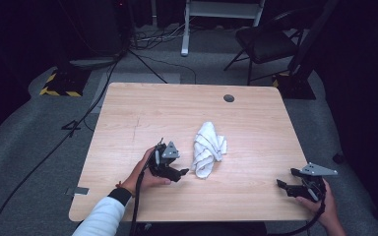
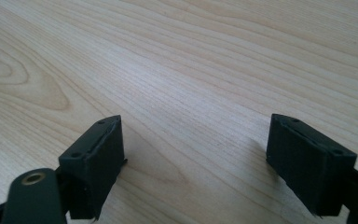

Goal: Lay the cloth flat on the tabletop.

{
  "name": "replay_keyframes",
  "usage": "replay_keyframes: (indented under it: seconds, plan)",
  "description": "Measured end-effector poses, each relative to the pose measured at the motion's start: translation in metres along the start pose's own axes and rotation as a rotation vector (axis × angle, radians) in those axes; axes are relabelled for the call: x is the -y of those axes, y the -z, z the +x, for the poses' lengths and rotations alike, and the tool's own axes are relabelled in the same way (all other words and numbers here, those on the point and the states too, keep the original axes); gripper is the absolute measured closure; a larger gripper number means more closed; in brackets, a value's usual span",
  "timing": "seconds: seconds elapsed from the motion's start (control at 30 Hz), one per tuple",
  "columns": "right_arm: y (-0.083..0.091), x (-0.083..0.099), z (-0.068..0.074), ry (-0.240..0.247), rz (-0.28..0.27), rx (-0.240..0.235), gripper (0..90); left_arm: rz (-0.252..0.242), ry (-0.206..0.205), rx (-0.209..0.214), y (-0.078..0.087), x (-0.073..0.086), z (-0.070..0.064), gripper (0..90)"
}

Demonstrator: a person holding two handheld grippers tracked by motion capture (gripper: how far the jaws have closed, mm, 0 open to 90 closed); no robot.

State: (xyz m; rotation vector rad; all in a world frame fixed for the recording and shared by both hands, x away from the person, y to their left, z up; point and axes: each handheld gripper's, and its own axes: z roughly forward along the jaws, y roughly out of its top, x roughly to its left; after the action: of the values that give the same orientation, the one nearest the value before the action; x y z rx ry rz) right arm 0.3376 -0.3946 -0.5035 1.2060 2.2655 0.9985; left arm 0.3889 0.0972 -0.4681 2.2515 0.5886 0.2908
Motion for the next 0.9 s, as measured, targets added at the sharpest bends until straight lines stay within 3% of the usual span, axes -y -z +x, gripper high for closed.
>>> replay_keyframes:
  seconds: [0.03, 0.07, 0.27, 0.47, 0.6, 0.67, 0.7, 0.77, 0.8, 0.83, 0.9]
  plan:
    - [0.000, 0.000, 0.000, 0.000, 0.000, 0.000, 19.3, -0.029, -0.012, -0.004, -0.002, -0.011, -0.002, 21.4]
    - [0.000, 0.000, 0.000, 0.000, 0.000, 0.000, 19.4, -0.029, -0.012, -0.004, -0.002, -0.011, -0.002, 21.8]
    - [0.000, 0.000, 0.000, 0.001, 0.000, 0.001, 19.4, -0.073, -0.084, -0.016, -0.017, -0.047, -0.014, 23.8]
    - [0.000, 0.000, 0.000, 0.001, -0.001, 0.001, 19.4, -0.088, -0.132, -0.009, -0.033, -0.066, -0.019, 23.8]
    - [0.000, 0.000, 0.000, 0.001, -0.001, 0.001, 19.4, -0.061, -0.167, -0.011, -0.048, -0.074, -0.022, 22.9]
    - [0.000, 0.000, 0.000, 0.001, -0.001, 0.001, 19.4, -0.039, -0.193, -0.011, -0.054, -0.076, -0.021, 28.2]
    - [0.000, 0.000, 0.000, 0.001, -0.001, 0.001, 19.4, -0.003, -0.207, -0.033, -0.059, -0.075, -0.018, 33.7]
    - [0.000, 0.000, 0.000, 0.001, -0.001, 0.001, 19.4, 0.016, -0.202, -0.033, -0.061, -0.074, -0.014, 39.1]
    - [0.000, 0.000, 0.000, 0.001, -0.001, 0.001, 19.4, 0.023, -0.192, -0.023, -0.061, -0.072, -0.011, 48.7]
    - [0.000, 0.000, 0.000, 0.000, 0.000, 0.001, 19.4, 0.019, -0.187, -0.008, -0.059, -0.070, -0.006, 50.9]
    - [0.000, 0.000, 0.000, 0.000, 0.000, -0.001, 19.4, 0.005, -0.174, 0.003, -0.052, -0.068, 0.002, 64.1]
